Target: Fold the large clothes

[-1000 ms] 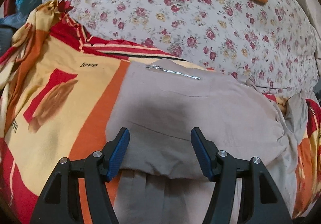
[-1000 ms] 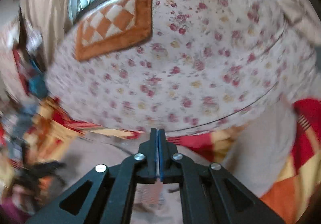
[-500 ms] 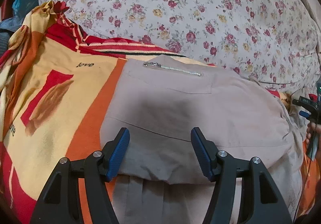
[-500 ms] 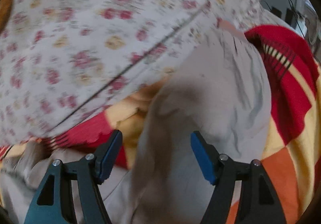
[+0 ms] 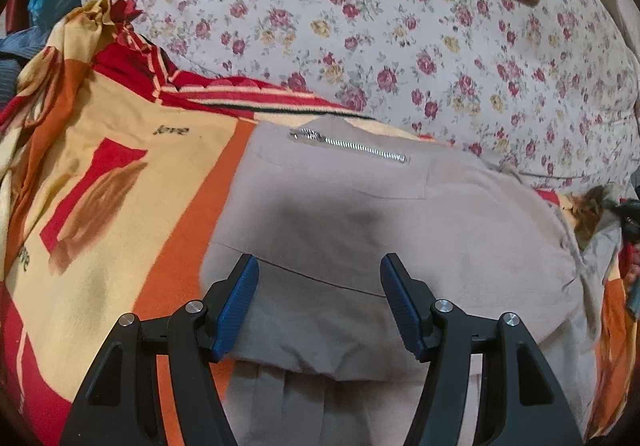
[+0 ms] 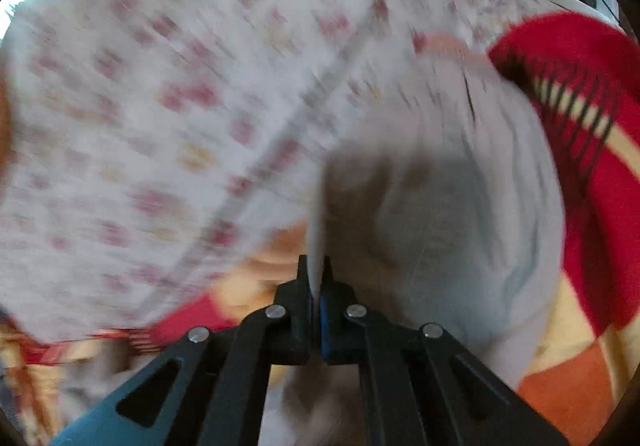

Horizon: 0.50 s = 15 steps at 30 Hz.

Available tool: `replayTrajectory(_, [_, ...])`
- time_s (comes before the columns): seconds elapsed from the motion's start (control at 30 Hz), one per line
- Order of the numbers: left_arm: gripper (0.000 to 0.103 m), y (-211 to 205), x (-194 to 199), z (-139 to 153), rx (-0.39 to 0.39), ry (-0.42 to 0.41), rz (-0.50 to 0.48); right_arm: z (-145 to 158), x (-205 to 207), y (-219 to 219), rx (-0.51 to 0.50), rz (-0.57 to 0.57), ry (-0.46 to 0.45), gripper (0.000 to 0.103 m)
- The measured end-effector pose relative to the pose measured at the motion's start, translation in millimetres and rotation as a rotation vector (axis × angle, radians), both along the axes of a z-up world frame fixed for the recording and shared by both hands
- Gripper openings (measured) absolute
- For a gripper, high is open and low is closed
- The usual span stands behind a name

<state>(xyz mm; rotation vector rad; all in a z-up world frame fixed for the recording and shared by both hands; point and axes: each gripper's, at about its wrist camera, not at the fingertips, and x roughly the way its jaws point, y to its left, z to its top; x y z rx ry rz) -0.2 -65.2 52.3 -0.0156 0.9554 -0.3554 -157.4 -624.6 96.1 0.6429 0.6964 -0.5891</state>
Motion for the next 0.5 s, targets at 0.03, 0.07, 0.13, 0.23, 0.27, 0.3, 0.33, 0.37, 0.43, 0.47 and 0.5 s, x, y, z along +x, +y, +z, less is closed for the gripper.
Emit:
replayTrajectory(0.03, [0.060, 2.6, -0.8, 2.8, -0.005, -0.008, 0.005, 13.2, -6.0, 6.6, 0.013, 0.034, -0.050, 0.002])
replayTrajectory(0.07, [0.060, 5.2, -0.9, 5.1, -0.011, -0.014, 0.012, 28.8, -11.7, 16.7, 0.034, 0.085, -0.108, 0.002])
replayTrajectory(0.13, [0.060, 11.9, -1.0, 9.1, -0.029, -0.020, 0.033, 66.7, -16.7, 48.5, 0.074, 0.231, -0.228, 0.002])
replayTrajectory(0.23, [0.060, 21.7, -0.8, 13.9, -0.062, -0.026, 0.059, 109.1, -17.3, 117.9, 0.033, 0.461, -0.322, 0.002])
replayTrajectory(0.27, [0.060, 24.3, -0.8, 15.0, -0.069, -0.032, 0.065, 120.1, -16.4, 158.0, -0.006, 0.589, -0.330, 0.002])
replayTrajectory(0.3, [0.060, 26.4, -1.0, 15.8, -0.074, -0.037, 0.069, 119.1, -16.2, 182.5, -0.019, 0.673, -0.315, 0.003])
replayTrajectory(0.33, [0.060, 28.2, -1.2, 16.2, -0.079, -0.038, 0.069, 113.8, -16.6, 205.9, -0.029, 0.756, -0.283, 0.003])
replayTrajectory(0.37, [0.060, 29.6, -1.4, 16.3, -0.087, -0.035, 0.065, 97.0, -15.3, 240.3, -0.044, 0.859, -0.205, 0.010])
replayTrajectory(0.43, [0.060, 30.7, -1.9, 16.2, -0.105, -0.026, 0.051, 67.4, -15.8, 273.7, -0.062, 0.936, -0.073, 0.032])
replayTrajectory(0.47, [0.060, 30.8, -2.7, 16.3, -0.114, -0.022, 0.040, 47.9, -18.3, 286.6, -0.062, 0.958, 0.004, 0.045])
replayTrajectory(0.5, [0.060, 30.6, -3.3, 16.6, -0.118, -0.020, 0.034, 27.0, -20.5, 296.2, -0.047, 0.966, 0.075, 0.046])
